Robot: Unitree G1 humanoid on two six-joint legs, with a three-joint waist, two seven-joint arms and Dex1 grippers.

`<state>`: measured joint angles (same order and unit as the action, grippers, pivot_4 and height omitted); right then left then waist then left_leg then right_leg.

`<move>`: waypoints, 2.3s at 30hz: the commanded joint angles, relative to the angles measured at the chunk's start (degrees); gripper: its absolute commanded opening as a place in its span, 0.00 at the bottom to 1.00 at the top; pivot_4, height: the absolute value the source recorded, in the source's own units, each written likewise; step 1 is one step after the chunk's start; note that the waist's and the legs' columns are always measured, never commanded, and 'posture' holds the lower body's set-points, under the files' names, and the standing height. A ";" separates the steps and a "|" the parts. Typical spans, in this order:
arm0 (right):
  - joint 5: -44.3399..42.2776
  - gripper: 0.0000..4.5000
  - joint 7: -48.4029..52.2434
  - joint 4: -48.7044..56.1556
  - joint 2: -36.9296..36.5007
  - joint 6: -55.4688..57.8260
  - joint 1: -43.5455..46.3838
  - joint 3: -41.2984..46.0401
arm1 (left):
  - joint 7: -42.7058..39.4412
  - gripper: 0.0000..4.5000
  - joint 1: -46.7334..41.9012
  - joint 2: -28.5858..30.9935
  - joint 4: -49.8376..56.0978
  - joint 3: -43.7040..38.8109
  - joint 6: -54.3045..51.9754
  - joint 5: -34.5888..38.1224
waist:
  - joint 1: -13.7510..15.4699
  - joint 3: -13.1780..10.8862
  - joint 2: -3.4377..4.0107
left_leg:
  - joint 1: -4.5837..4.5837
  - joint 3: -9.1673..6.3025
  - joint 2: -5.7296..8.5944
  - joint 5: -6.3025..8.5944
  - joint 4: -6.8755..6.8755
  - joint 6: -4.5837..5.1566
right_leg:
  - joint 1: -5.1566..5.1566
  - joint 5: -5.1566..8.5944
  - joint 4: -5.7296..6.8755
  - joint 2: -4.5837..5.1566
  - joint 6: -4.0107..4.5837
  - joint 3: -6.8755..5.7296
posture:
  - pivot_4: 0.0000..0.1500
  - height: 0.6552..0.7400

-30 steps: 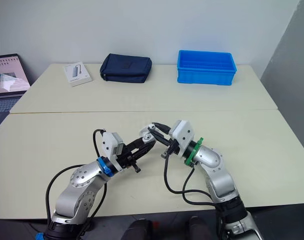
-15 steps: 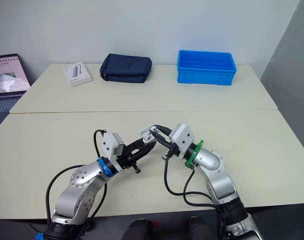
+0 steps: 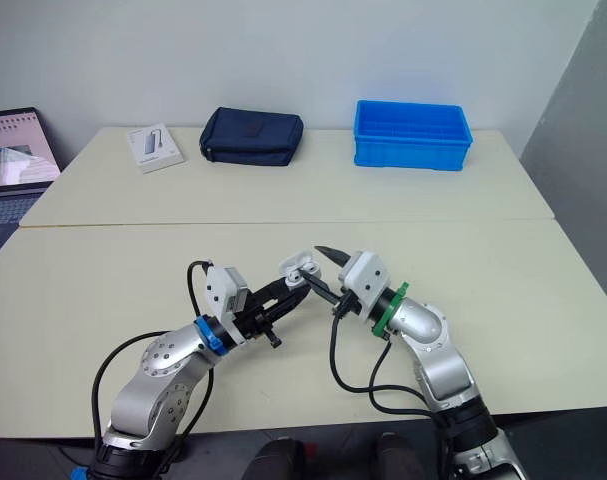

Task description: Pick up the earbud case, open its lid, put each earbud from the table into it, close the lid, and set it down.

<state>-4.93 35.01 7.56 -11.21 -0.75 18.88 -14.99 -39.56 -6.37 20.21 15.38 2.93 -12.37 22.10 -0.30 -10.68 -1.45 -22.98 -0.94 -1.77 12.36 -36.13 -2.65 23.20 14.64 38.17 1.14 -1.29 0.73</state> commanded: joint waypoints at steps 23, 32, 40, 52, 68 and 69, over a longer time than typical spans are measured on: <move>-21.01 0.00 26.01 11.63 -36.99 30.10 8.02 12.23 | -24.03 0.17 -13.43 3.30 -7.08 10.42 -3.51 3.96 | -0.13 -0.01 0.02 | -0.02 0.05 0.02 0.01 0.03 0.02 | 0.01 0.02 -0.09 -0.05 0.03 0.02 | 1.00 0.79; -23.37 0.00 32.67 12.01 -36.02 34.89 12.61 6.57 | -27.91 0.17 -15.71 2.02 -8.77 12.85 -3.58 3.52 | -0.12 -0.02 0.01 | -0.07 0.06 0.02 0.02 0.02 0.04 | 0.03 0.03 -0.15 -0.04 -0.01 0.05 | 1.00 0.79; -28.25 0.00 35.09 15.52 -37.27 39.29 12.26 7.75 | -27.62 0.17 -15.25 1.79 -9.16 12.38 -3.66 3.21 | -0.06 -0.02 0.01 | -0.07 0.03 0.02 0.02 0.01 0.04 | 0.02 0.03 -0.13 -0.03 -0.01 0.02 | 1.00 0.79; -22.90 0.00 31.69 13.98 -36.89 35.15 9.86 7.52 | -23.23 0.17 -16.22 1.01 -9.11 10.41 -14.97 7.37 | -0.11 -0.02 0.01 | -0.07 0.03 0.02 0.02 0.00 0.04 | 0.02 0.03 -0.11 -0.03 -0.01 0.02 | 1.00 0.79; -18.65 0.00 24.69 20.07 -39.44 32.99 -1.30 11.35 | -18.84 0.39 -26.91 4.81 -26.97 11.02 -45.25 7.99 | -0.92 -0.02 0.00 | -0.09 -0.11 0.04 0.02 0.00 0.04 | 0.05 0.04 -0.06 -0.05 -0.04 -0.07 | 1.00 0.79; -19.04 0.00 25.49 20.43 -39.93 32.69 -1.45 11.46 | -19.28 0.45 -26.33 6.06 -26.27 10.95 -44.78 7.68 | -1.11 -0.02 0.00 | -0.07 -0.14 0.03 0.02 0.00 0.04 | 0.04 0.04 -0.05 -0.06 -0.04 -0.09 | 1.00 0.79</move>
<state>-23.55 59.22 25.62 -49.92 33.33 17.29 -5.38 -58.65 -33.84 24.05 -10.98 14.44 -57.47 31.11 -1.42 -10.70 -1.45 -23.02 -1.08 -1.74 12.37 -36.13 -2.61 23.22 14.68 38.14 1.08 -1.32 0.64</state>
